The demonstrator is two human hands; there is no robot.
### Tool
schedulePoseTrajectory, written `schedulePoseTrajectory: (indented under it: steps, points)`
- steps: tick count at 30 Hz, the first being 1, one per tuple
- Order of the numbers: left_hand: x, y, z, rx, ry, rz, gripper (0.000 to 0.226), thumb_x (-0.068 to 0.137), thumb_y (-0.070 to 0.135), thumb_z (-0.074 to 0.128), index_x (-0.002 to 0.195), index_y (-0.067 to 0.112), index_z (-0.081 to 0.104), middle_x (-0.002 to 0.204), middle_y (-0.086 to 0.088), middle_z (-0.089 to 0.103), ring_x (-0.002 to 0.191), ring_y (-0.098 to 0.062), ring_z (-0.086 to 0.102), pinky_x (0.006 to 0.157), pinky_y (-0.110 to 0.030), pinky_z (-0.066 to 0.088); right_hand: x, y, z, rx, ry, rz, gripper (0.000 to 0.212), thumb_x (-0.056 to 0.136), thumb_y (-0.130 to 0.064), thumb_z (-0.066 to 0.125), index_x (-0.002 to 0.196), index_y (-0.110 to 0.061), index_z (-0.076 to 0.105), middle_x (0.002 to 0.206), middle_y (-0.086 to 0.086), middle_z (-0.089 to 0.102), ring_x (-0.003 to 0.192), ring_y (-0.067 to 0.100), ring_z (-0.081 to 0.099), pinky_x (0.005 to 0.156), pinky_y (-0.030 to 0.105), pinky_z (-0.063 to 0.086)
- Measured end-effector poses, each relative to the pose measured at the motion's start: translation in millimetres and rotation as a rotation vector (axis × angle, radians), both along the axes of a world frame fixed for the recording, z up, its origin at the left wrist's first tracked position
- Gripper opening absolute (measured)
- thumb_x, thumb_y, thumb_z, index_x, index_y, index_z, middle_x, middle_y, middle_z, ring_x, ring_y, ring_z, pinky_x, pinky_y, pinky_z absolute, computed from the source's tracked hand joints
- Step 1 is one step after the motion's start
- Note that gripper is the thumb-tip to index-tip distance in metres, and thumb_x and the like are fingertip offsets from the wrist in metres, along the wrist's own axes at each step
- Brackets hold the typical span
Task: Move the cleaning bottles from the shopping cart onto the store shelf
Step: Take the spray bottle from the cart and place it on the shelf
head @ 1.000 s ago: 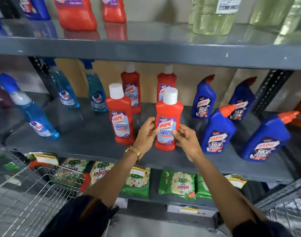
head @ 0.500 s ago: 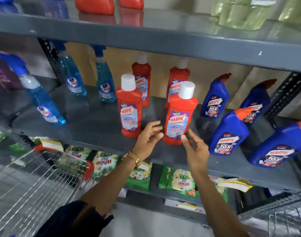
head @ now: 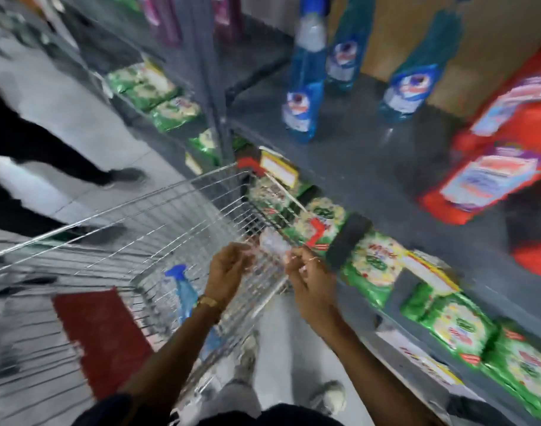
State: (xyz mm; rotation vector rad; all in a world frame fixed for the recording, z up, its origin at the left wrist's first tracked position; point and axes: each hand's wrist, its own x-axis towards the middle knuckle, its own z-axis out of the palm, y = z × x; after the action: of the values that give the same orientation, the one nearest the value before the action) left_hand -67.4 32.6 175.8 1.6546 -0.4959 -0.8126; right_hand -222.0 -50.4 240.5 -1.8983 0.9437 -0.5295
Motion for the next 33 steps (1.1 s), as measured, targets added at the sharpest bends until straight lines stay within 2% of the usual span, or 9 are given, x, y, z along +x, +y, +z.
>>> schedulePoseTrajectory:
  steps: [3, 6, 11, 14, 20, 22, 25, 29, 33]
  points:
    - [55.9, 68.7, -65.4, 0.227, 0.199, 0.304, 0.021, 0.081, 0.003, 0.057, 0.065, 0.016, 0.060, 0.044, 0.002, 0.066, 0.040, -0.004, 0.060, 0.045, -0.019, 0.049, 62.1, 18.1, -31.4, 0.045, 0.199, 0.157, 0.046, 0.086, -0.050, 0.041, 0.121, -0.021, 0.050, 0.091, 0.006, 0.070, 0.086, 0.020, 0.063, 0.075, 0.036, 0.050]
    - [80.0, 121.0, -120.3, 0.611, 0.244, 0.270, 0.022, 0.065, 0.019, 0.055, 0.044, 0.011, 0.060, 0.042, -0.008, 0.065, 0.050, -0.027, 0.065, 0.059, -0.034, 0.045, 97.9, 29.2, -60.5, 0.001, 0.364, 0.279, 0.051, 0.091, -0.045, 0.041, 0.136, -0.022, 0.039, 0.102, 0.008, 0.070, 0.098, 0.030, 0.062, 0.084, 0.043, 0.051]
    - [78.2, 144.4, -182.3, 0.863, 0.135, 0.106, 0.091, 0.056, 0.053, 0.038, 0.116, -0.014, 0.053, 0.116, -0.037, 0.058, 0.110, -0.046, 0.056, 0.090, -0.044, 0.043, 109.8, 34.8, -94.4, -0.226, 0.598, 0.270, 0.045, 0.095, -0.032, 0.039, 0.139, -0.025, 0.037, 0.112, 0.016, 0.067, 0.101, 0.035, 0.062, 0.080, 0.041, 0.049]
    - [78.8, 141.5, -207.2, 0.963, 0.166, 0.054, 0.070, 0.084, 0.037, 0.044, 0.131, -0.014, 0.037, 0.134, -0.036, 0.046, 0.125, -0.044, 0.045, 0.102, -0.040, 0.035, 111.6, 35.0, -96.6, -0.267, 0.631, 0.232, 0.044, 0.094, -0.036, 0.034, 0.137, -0.026, 0.039, 0.109, 0.015, 0.069, 0.096, 0.036, 0.064, 0.077, 0.041, 0.050]
    - [81.3, 145.0, -242.3, 0.982, 0.273, 0.142, 0.014, 0.090, 0.016, 0.053, 0.101, 0.007, 0.050, 0.102, -0.023, 0.061, 0.103, -0.039, 0.057, 0.079, -0.034, 0.052, 115.5, 34.3, -96.0, -0.266, 0.680, 0.222, 0.030, 0.092, -0.029, 0.042, 0.121, -0.028, 0.052, 0.103, 0.010, 0.073, 0.091, 0.036, 0.065, 0.072, 0.038, 0.047]
    - [82.8, 147.1, -239.2, 0.960, 0.413, 0.136, 0.021, 0.085, 0.020, 0.061, 0.101, 0.013, 0.049, 0.089, -0.010, 0.056, 0.094, -0.029, 0.055, 0.066, -0.032, 0.051, 114.3, 33.9, -96.4, -0.261, 0.688, 0.226, 0.031, 0.092, -0.027, 0.043, 0.121, -0.025, 0.053, 0.102, 0.010, 0.073, 0.090, 0.036, 0.065, 0.071, 0.037, 0.046]
    - [92.0, 136.2, -238.7, 0.985, 0.400, 0.125, 0.048, 0.076, 0.018, 0.073, 0.110, -0.009, 0.053, 0.107, -0.018, 0.062, 0.096, -0.032, 0.062, 0.070, -0.033, 0.044, 114.5, 33.5, -94.7, -0.242, 0.695, 0.250, 0.026, 0.094, -0.030, 0.042, 0.116, -0.025, 0.055, 0.103, 0.003, 0.074, 0.087, 0.028, 0.066, 0.064, 0.029, 0.037]
    - [87.3, 113.4, -204.4, 0.890, 0.364, 0.141, 0.041, 0.072, 0.014, 0.076, 0.102, -0.008, 0.060, 0.105, -0.021, 0.066, 0.090, -0.031, 0.064, 0.080, -0.043, 0.052, 115.6, 31.3, -89.0, -0.181, 0.612, 0.213, 0.020, 0.094, -0.031, 0.045, 0.106, -0.025, 0.060, 0.094, -0.001, 0.074, 0.069, 0.014, 0.052, 0.052, 0.019, 0.025]
    - [77.5, 89.6, -145.8, 0.591, 0.329, 0.186, 0.034, 0.068, 0.006, 0.077, 0.089, 0.005, 0.051, 0.106, -0.027, 0.065, 0.077, -0.025, 0.062, 0.069, -0.033, 0.060, 108.3, 27.8, -86.1, 0.000, 0.437, 0.177, 0.017, 0.092, -0.031, 0.050, 0.104, -0.026, 0.061, 0.095, 0.001, 0.074, 0.080, 0.019, 0.066, 0.068, 0.030, 0.053]
